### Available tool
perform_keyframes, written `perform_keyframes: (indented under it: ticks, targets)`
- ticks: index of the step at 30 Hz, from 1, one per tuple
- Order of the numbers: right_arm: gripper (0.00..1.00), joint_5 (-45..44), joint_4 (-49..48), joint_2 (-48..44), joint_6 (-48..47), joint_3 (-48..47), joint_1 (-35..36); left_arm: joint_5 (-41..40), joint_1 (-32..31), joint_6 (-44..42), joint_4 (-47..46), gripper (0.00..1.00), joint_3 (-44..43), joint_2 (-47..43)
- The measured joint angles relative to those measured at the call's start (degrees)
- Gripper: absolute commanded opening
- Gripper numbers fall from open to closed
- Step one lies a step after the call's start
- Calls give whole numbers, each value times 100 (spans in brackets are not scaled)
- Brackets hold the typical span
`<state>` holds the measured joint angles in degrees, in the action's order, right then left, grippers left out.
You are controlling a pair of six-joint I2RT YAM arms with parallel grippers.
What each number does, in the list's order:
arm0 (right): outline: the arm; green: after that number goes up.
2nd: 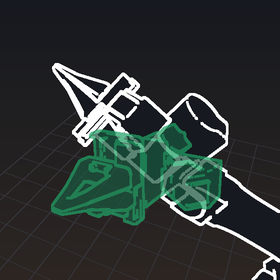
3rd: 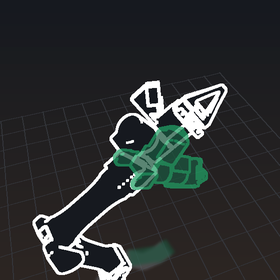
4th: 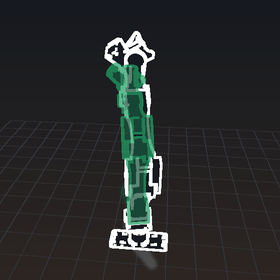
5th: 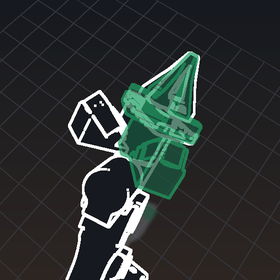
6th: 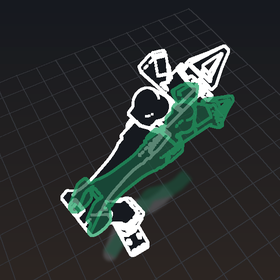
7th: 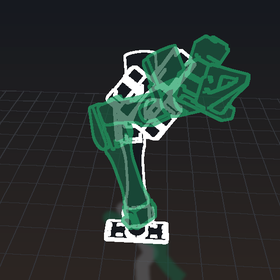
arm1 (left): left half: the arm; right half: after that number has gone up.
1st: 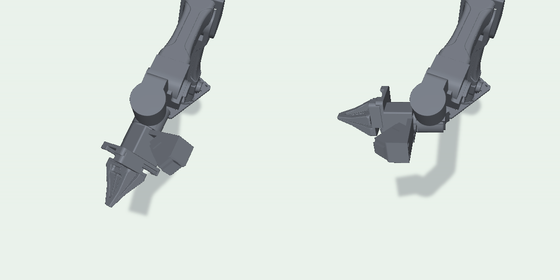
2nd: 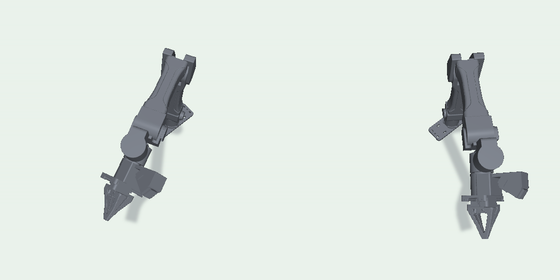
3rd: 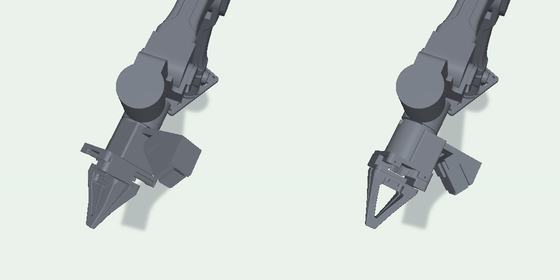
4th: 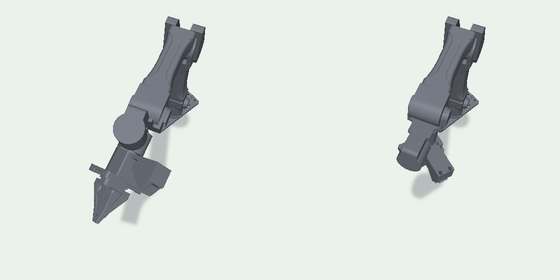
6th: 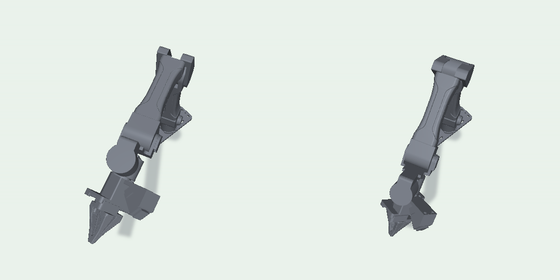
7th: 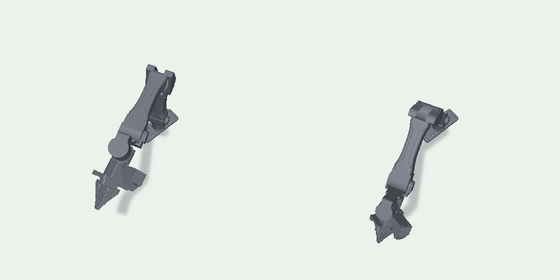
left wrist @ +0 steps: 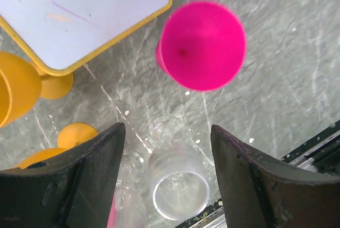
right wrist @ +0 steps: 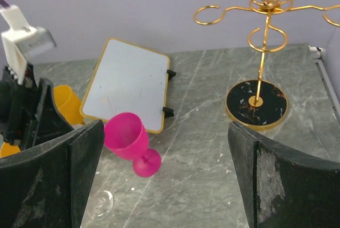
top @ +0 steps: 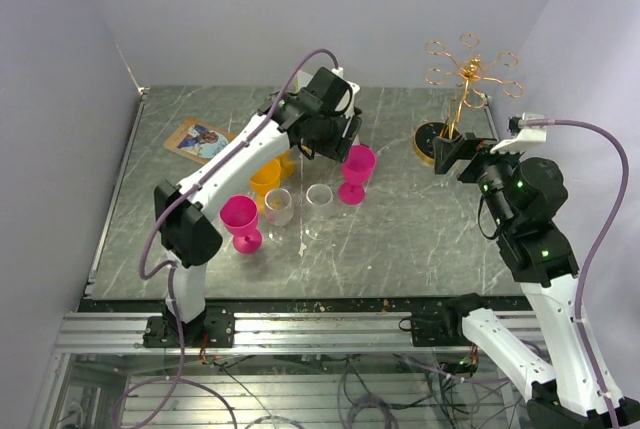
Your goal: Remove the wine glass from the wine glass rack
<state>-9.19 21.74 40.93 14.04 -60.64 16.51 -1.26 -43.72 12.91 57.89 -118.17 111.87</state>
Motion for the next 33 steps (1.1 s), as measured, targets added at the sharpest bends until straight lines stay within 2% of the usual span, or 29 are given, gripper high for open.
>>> perform_keyframes:
  ticks: [5,7,10,18,25,29,33]
  targets:
    - [100,317,-2,-35,-160,-79,87,-44,-2,85,-463,78,245,-586]
    - [100,415,-7,-70,-243,-129,164,-120,-2,125,-695,83,612,-975]
    - [100,529,-7,-201,-376,-199,293,-243,-2,155,-1126,85,1252,-1700]
    - [100,603,2,-623,-726,-743,457,-710,-4,83,-2730,92,2997,-4531]
    - [100,422,122,-828,-859,-1257,461,-1233,-4,-199,-3718,97,3585,-6537]
    - [100,267,177,-957,-848,-1338,461,-1434,-4,-358,-4000,97,3751,-7051]
    - [100,136,168,-979,-769,-1318,461,-1541,-4,-476,-4052,97,3934,-7204]
